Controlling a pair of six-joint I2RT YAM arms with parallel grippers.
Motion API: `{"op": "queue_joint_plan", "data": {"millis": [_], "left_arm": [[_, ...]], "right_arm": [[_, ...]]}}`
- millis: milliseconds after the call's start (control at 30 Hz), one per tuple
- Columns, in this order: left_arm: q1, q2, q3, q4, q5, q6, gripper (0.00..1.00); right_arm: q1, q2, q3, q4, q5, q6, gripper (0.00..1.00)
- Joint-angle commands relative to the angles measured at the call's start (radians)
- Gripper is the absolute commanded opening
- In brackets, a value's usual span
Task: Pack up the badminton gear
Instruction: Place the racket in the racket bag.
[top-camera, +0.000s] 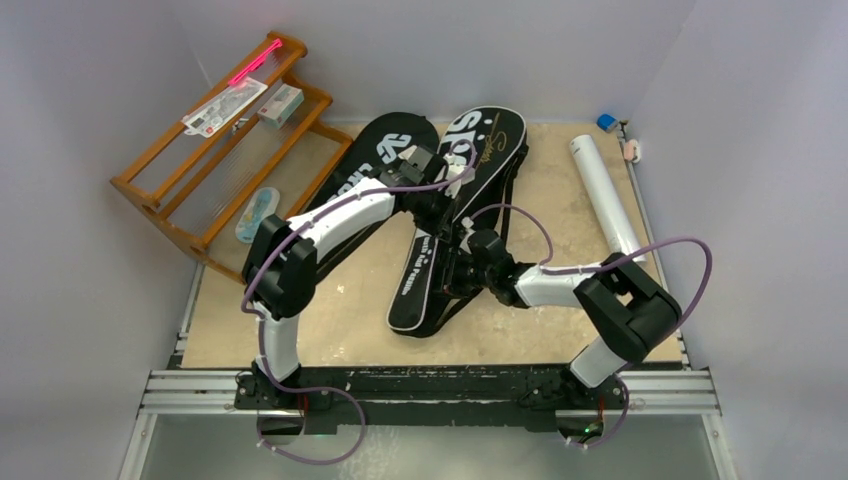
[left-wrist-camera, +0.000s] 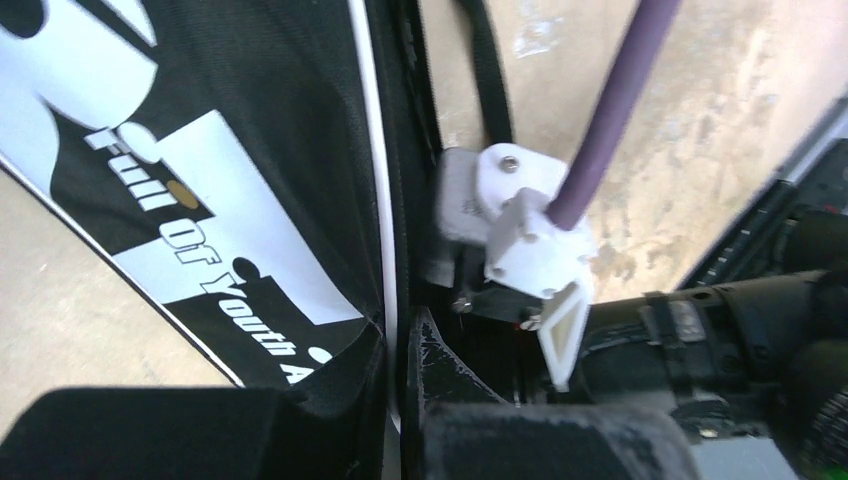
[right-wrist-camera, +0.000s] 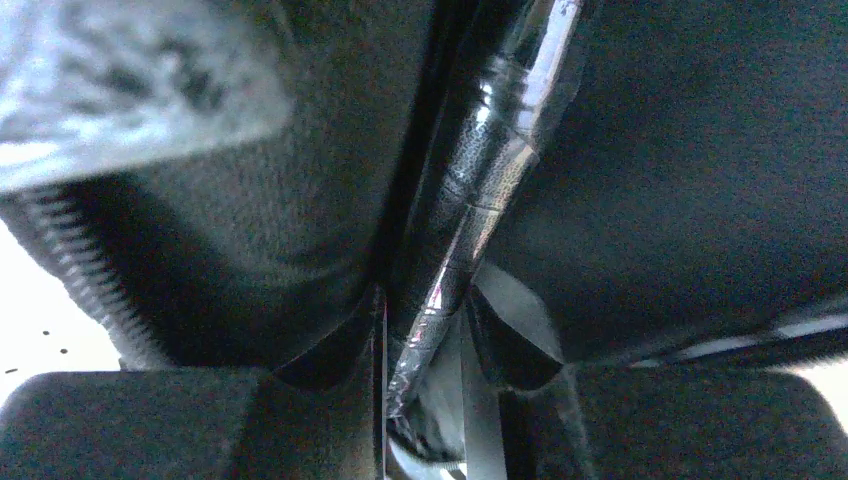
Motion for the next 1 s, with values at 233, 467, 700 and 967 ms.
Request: {"op": "queue_joint_plan", "data": {"millis": [233, 467, 700, 967], "left_arm": [[0.000, -0.051, -0.039, 0.146, 0.532, -0.123, 0.00], [0.008, -0.065, 0.010, 0.011, 0.058, -0.035, 0.00], [-0.003, -0.066, 0.038, -0.073, -0.319, 0.027, 0.00], [-0.006, -0.065, 0.031, -0.080, -0.348, 0.062, 0.00]], "right_arm": [[-0.013, -0.024, -0.066, 0.378, 0.101, -0.104, 0.27], [-0.013, -0.143, -0.125, 0.258, 0.195, -0.090, 0.59], [-0.020, -0.362, -0.125, -0.074, 0.367, -0.123, 0.74], [-0.305, -0.539, -0.054, -0.418, 0.413, -0.181, 0.70]]}}
